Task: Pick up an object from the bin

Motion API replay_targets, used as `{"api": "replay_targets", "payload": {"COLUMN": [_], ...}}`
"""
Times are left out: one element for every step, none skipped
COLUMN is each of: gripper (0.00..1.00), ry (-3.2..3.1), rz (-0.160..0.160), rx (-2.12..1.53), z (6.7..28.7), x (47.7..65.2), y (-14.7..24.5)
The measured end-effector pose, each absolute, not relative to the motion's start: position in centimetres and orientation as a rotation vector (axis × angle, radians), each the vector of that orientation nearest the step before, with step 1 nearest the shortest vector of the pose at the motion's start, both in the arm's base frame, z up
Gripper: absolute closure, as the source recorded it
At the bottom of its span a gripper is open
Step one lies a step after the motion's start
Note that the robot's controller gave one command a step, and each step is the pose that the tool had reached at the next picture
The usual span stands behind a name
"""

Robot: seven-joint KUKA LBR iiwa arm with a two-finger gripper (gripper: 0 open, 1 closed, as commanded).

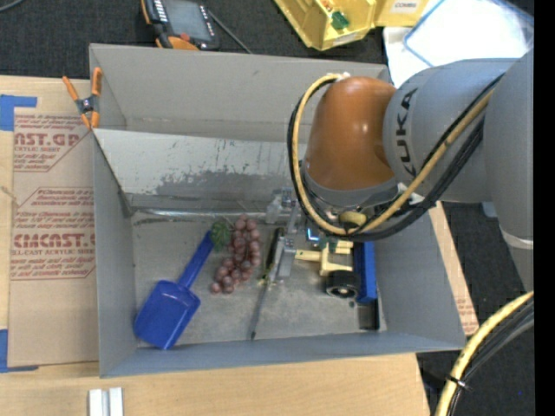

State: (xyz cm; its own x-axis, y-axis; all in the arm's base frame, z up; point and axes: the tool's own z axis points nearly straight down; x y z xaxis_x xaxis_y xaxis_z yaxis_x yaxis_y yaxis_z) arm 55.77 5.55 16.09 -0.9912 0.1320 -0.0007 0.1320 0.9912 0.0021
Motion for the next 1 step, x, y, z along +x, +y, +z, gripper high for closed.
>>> {"api": "replay_targets", "payload": {"gripper": [0.00], "ry": [3.133], "rz": [0.002], "rx": [-0.022], "z": [18.81], "x": [58.00], "y": [3.79]}}
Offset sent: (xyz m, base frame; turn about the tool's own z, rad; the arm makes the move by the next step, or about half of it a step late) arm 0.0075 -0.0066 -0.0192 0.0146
